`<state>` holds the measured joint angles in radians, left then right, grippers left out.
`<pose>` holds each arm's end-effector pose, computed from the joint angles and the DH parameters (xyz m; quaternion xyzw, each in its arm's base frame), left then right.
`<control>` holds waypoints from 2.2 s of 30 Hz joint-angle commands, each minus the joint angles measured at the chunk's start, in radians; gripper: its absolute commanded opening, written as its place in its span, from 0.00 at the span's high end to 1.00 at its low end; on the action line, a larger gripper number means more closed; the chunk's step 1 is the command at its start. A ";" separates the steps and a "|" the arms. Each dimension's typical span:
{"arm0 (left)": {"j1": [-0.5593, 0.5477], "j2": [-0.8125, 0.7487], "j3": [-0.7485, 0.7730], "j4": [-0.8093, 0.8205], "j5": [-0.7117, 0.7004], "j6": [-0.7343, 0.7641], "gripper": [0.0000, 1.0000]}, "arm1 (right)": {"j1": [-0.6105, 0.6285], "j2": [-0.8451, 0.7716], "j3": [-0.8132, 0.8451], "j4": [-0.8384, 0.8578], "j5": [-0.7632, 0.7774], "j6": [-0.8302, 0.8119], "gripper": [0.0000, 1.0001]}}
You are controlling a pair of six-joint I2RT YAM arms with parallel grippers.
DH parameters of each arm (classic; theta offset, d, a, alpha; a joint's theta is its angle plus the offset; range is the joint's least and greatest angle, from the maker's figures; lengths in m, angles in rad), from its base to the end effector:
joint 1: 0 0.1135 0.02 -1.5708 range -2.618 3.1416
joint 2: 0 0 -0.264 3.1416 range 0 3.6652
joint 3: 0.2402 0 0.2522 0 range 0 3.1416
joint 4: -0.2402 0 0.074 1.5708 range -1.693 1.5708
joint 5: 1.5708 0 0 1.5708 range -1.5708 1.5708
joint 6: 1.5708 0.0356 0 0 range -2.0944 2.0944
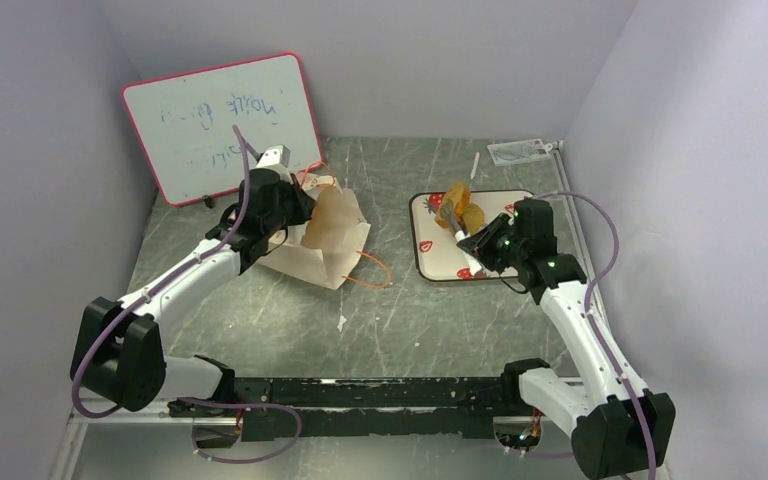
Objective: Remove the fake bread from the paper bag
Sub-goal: Place the fake bread in the container.
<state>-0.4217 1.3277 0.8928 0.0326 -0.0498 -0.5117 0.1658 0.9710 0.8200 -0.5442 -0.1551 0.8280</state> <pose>0.2787 -0.1231 0.2780 -0.0512 0.8324 -0.2296 0.5018 0.2023 0.0394 0.2840 0.2625 0.8646 0.2632 0.3381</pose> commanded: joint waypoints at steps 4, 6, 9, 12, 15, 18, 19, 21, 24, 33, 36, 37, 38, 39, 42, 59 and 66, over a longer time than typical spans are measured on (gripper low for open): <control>0.026 0.000 0.021 0.026 0.031 0.019 0.93 | -0.050 -0.028 -0.047 0.080 -0.062 0.052 1.00; 0.032 -0.004 0.018 0.023 0.034 0.019 0.93 | -0.079 -0.036 -0.066 0.083 -0.079 0.057 1.00; 0.038 -0.003 0.016 0.020 0.039 0.023 0.93 | -0.112 -0.061 -0.102 0.105 -0.106 0.080 1.00; 0.041 0.003 0.021 0.013 0.041 0.030 0.93 | -0.141 -0.075 -0.132 0.118 -0.133 0.091 1.00; 0.044 0.005 0.024 0.008 0.042 0.034 0.93 | -0.154 -0.092 -0.161 0.129 -0.146 0.105 1.00; 0.046 0.010 0.029 0.000 0.044 0.039 0.93 | -0.160 -0.103 -0.183 0.139 -0.145 0.118 1.00; 0.047 0.011 0.031 -0.001 0.044 0.041 0.93 | -0.163 -0.108 -0.187 0.138 -0.141 0.120 1.00; 0.049 0.015 0.034 -0.005 0.044 0.045 0.93 | -0.170 -0.115 -0.200 0.143 -0.136 0.125 1.00; 0.050 0.023 0.042 -0.008 0.049 0.048 0.93 | -0.179 -0.114 -0.224 0.174 -0.141 0.136 1.00; 0.051 0.056 0.078 -0.026 0.062 0.066 0.93 | -0.220 -0.080 -0.282 0.249 -0.173 0.151 0.85; 0.052 0.061 0.089 -0.032 0.066 0.071 0.93 | -0.237 -0.049 -0.303 0.285 -0.198 0.159 0.82; 0.051 0.063 0.091 -0.033 0.067 0.073 0.93 | -0.244 -0.041 -0.311 0.302 -0.210 0.161 0.81; 0.051 0.061 0.095 -0.035 0.069 0.074 0.93 | -0.251 -0.034 -0.319 0.311 -0.218 0.165 0.79; 0.052 0.062 0.097 -0.037 0.068 0.075 0.93 | -0.257 -0.032 -0.323 0.317 -0.225 0.167 0.78; 0.051 0.059 0.105 -0.044 0.068 0.079 0.93 | -0.268 -0.038 -0.324 0.315 -0.223 0.172 0.71; 0.051 0.061 0.126 -0.035 0.093 0.075 0.93 | -0.287 -0.120 -0.295 0.193 -0.178 0.173 0.56; 0.052 0.042 0.104 -0.017 0.096 0.065 0.93 | -0.288 -0.204 -0.285 0.092 -0.168 0.206 0.57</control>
<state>-0.3756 1.3884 0.9752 -0.0200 0.0074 -0.4343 -0.1123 0.8177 0.5102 -0.3828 -0.3416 1.0031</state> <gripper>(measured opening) 0.071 0.437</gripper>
